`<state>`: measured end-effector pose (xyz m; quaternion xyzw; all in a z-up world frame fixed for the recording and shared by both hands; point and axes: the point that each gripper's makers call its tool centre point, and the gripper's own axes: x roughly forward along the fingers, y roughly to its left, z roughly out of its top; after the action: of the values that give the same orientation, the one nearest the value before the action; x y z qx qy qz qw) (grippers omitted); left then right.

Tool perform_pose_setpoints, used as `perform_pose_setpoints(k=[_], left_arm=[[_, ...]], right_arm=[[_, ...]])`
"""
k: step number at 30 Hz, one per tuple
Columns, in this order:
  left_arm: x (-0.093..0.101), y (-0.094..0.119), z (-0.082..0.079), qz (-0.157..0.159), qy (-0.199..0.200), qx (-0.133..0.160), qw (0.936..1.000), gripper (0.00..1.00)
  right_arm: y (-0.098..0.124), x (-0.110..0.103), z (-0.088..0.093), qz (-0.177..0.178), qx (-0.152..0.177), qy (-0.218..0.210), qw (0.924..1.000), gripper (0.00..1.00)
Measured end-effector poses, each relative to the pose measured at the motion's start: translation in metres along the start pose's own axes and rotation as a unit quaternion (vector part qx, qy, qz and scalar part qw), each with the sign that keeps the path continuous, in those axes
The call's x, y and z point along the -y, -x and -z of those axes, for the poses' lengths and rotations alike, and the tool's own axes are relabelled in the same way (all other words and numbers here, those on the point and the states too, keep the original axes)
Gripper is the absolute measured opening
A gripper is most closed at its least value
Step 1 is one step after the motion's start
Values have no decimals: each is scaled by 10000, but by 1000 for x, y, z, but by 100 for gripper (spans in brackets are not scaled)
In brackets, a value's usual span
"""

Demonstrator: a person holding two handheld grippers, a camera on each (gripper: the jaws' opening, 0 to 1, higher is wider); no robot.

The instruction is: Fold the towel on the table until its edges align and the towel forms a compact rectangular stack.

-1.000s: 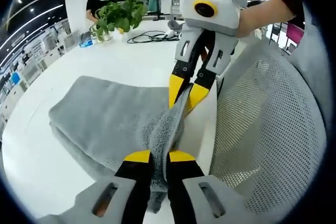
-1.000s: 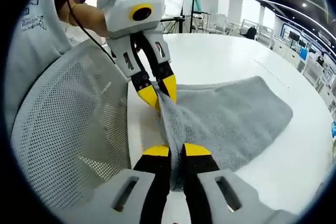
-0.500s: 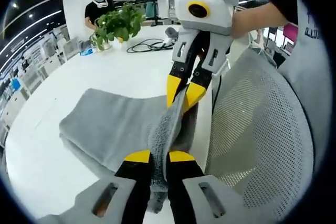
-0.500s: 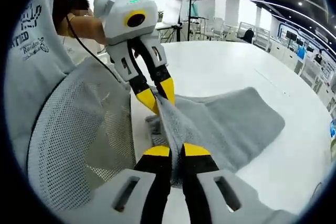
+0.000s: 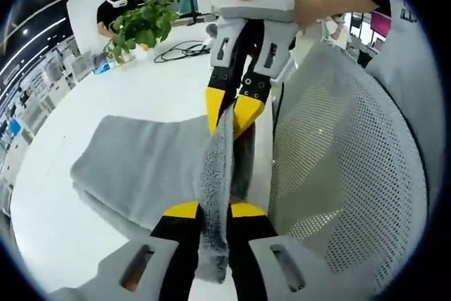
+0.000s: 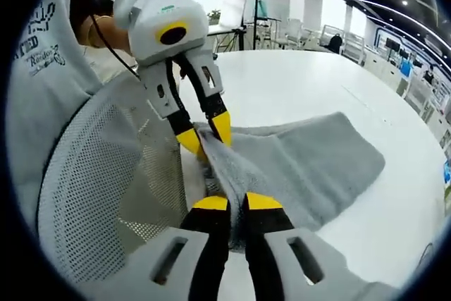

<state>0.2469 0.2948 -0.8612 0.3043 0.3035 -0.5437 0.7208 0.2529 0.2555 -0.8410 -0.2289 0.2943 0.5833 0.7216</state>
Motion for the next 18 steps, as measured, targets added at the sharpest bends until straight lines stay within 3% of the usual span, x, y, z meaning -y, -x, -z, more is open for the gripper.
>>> perform_pose_setpoints(k=[8, 11, 18], left_arm=[[16, -17, 16, 215, -526, -312, 9979, 16], [20, -23, 22, 264, -1126, -493, 9921, 18], [25, -30, 30, 326, -1510, -679, 9857, 20]], right_arm=[[-9, -10, 14, -102, -216, 85, 9997, 5], [-13, -12, 17, -128, -263, 83, 9995, 5], [-19, -15, 26, -180, -359, 74, 9992, 5]])
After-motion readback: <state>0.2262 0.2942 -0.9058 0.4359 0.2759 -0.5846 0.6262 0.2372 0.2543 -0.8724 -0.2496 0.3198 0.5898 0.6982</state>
